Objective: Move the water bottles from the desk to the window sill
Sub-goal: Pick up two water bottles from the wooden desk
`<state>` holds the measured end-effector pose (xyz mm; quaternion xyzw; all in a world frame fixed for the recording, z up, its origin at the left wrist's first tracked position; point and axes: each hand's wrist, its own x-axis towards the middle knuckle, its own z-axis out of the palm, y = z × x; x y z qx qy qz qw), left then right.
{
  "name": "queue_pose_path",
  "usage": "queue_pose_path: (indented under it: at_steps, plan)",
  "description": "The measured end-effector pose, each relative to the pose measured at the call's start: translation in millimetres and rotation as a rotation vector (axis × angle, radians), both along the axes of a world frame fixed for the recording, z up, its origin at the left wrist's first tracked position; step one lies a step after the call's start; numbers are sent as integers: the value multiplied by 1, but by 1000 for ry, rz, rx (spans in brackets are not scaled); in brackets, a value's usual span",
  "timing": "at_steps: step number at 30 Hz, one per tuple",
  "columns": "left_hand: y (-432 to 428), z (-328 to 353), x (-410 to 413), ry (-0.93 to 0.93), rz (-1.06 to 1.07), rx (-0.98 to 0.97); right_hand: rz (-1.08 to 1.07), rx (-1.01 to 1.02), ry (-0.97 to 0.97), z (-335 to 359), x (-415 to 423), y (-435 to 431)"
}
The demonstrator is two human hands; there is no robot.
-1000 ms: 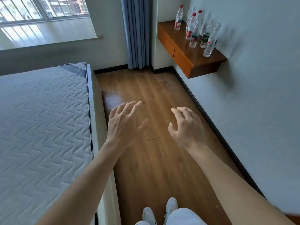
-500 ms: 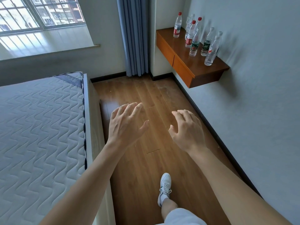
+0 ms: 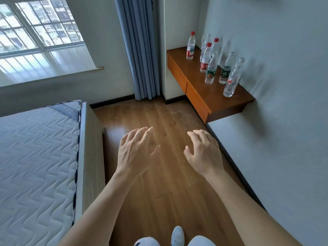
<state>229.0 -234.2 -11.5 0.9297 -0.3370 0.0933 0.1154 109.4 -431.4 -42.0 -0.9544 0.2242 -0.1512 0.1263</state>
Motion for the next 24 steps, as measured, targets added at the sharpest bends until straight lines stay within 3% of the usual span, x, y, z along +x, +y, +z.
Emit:
queue_pose_path:
  at_steps: [11, 24]
  plan:
    - [-43, -7, 125, 3, 73, -24, 88, -45, 32, -9, 139, -44]
    - [-97, -1, 375, 18, 53, -64, 54, -91, 54, -5, 370, -98]
